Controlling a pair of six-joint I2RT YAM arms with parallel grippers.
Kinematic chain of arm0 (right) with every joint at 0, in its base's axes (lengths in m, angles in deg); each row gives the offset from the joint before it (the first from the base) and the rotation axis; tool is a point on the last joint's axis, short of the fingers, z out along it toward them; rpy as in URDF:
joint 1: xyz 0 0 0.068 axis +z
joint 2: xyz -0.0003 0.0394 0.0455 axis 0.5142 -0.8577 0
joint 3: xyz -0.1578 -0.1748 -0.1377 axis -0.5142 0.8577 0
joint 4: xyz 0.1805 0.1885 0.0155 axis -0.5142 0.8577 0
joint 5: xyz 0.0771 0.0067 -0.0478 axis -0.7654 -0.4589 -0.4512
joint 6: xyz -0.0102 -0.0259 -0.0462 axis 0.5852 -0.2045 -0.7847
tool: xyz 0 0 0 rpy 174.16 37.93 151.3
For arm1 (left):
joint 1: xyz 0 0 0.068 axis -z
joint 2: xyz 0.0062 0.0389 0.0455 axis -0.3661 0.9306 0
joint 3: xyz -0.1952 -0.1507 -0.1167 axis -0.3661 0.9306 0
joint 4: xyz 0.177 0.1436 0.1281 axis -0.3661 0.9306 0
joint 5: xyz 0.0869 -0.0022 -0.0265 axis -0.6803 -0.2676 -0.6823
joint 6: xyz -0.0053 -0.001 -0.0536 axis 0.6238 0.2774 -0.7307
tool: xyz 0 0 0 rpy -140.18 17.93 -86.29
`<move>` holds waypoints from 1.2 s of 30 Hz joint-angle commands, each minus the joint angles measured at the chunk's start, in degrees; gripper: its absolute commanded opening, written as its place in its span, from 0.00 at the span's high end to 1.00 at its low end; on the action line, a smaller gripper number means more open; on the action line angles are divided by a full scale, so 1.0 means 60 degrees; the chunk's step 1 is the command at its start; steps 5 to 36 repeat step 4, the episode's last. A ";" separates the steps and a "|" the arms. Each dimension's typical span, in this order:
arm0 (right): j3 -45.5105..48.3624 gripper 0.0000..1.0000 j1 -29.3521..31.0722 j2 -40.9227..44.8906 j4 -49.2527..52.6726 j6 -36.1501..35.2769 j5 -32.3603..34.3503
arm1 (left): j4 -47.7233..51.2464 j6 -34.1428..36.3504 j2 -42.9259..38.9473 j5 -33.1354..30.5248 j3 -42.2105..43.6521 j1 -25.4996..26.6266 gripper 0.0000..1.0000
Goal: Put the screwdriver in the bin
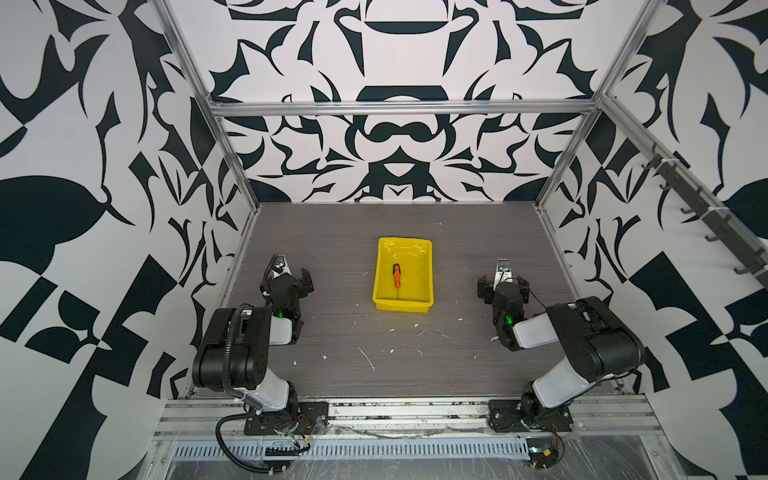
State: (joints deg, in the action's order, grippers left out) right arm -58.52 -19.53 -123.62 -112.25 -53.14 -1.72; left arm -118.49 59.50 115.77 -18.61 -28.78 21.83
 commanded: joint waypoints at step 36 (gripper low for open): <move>-0.0244 0.00 -0.0182 0.0305 0.0099 0.0218 -0.0314 | -0.0003 0.0015 -0.0040 0.0121 -0.0195 -0.0026 0.00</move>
